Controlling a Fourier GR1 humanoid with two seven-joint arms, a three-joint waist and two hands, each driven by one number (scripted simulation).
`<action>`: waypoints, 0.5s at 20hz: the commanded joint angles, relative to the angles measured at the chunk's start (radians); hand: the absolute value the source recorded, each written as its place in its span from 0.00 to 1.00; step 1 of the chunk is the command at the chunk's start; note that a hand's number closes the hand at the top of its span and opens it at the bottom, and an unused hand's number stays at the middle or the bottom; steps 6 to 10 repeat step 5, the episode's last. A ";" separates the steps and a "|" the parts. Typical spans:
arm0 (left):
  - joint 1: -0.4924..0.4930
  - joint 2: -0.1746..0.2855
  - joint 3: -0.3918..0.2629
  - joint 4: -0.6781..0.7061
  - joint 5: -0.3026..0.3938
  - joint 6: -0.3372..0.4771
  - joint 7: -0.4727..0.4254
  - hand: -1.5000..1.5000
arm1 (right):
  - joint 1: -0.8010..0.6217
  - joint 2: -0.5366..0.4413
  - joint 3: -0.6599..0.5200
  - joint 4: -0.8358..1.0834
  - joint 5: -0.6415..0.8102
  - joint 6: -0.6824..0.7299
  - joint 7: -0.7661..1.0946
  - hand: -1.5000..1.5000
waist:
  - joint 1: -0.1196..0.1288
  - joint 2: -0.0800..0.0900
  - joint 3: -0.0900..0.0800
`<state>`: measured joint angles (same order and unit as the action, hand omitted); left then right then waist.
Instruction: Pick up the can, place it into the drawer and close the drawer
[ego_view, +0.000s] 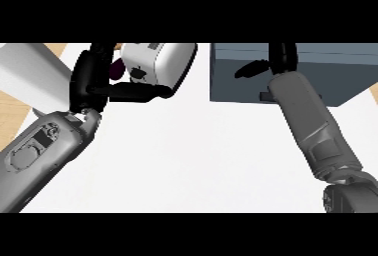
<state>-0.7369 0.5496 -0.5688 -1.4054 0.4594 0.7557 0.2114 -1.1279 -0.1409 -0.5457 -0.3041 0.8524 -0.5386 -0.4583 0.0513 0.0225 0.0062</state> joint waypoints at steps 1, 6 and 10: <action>0.038 0.003 0.002 -0.019 -0.007 -0.003 -0.006 0.00 | -0.077 0.020 -0.124 -0.036 -0.162 0.075 -0.017 0.00 | 0.002 -0.010 -0.003; 0.059 0.035 0.057 -0.015 -0.005 -0.047 -0.032 0.00 | -0.092 0.030 -0.125 -0.011 -0.169 0.066 -0.024 0.00 | -0.001 -0.007 -0.005; 0.059 0.035 0.057 -0.015 -0.005 -0.047 -0.032 0.00 | -0.092 0.030 -0.125 -0.011 -0.169 0.066 -0.024 0.00 | -0.001 -0.007 -0.005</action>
